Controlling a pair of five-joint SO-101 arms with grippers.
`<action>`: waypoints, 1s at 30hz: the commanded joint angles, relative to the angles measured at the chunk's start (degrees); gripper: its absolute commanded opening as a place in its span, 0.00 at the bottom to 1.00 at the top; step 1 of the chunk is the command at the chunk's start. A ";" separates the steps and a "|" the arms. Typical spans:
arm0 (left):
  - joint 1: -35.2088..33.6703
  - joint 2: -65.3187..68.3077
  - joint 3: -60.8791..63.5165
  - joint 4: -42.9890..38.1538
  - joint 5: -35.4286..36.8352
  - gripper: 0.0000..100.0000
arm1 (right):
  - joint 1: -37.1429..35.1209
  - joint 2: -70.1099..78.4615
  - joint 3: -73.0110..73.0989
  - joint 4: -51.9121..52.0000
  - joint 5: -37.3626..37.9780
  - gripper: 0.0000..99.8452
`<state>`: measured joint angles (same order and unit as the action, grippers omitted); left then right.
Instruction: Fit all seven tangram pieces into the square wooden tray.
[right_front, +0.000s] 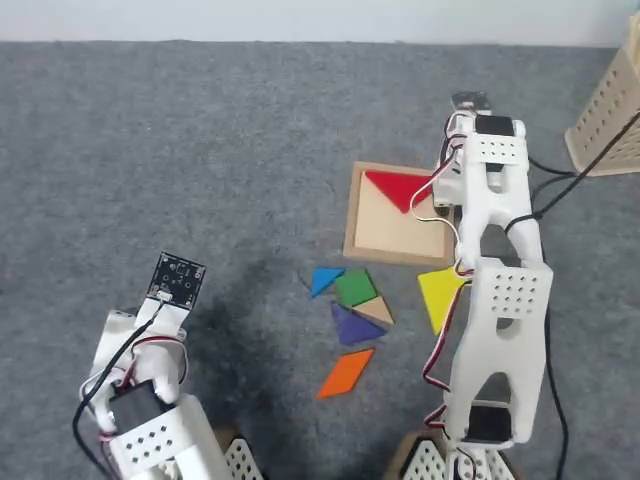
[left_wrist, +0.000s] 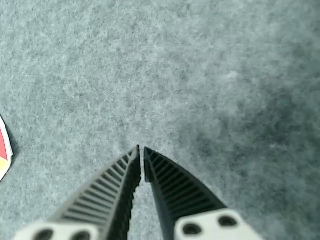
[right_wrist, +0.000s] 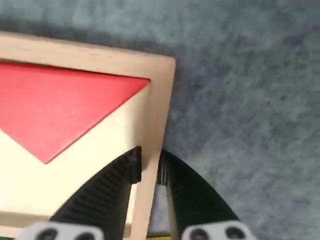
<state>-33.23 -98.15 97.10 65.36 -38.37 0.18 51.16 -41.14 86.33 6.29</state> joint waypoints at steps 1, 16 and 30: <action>-0.09 0.26 -0.22 0.18 -0.88 0.01 | -0.66 -0.84 -2.20 2.95 4.57 0.01; -0.09 0.26 -0.22 0.18 -0.88 0.01 | -0.84 -13.32 20.40 -8.31 5.71 0.01; -0.09 0.26 -0.22 0.18 -0.88 0.01 | -1.63 -32.48 35.08 -12.44 7.47 0.19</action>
<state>-33.23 -98.15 97.10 65.36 -38.37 -0.18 26.20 -6.59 74.81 12.53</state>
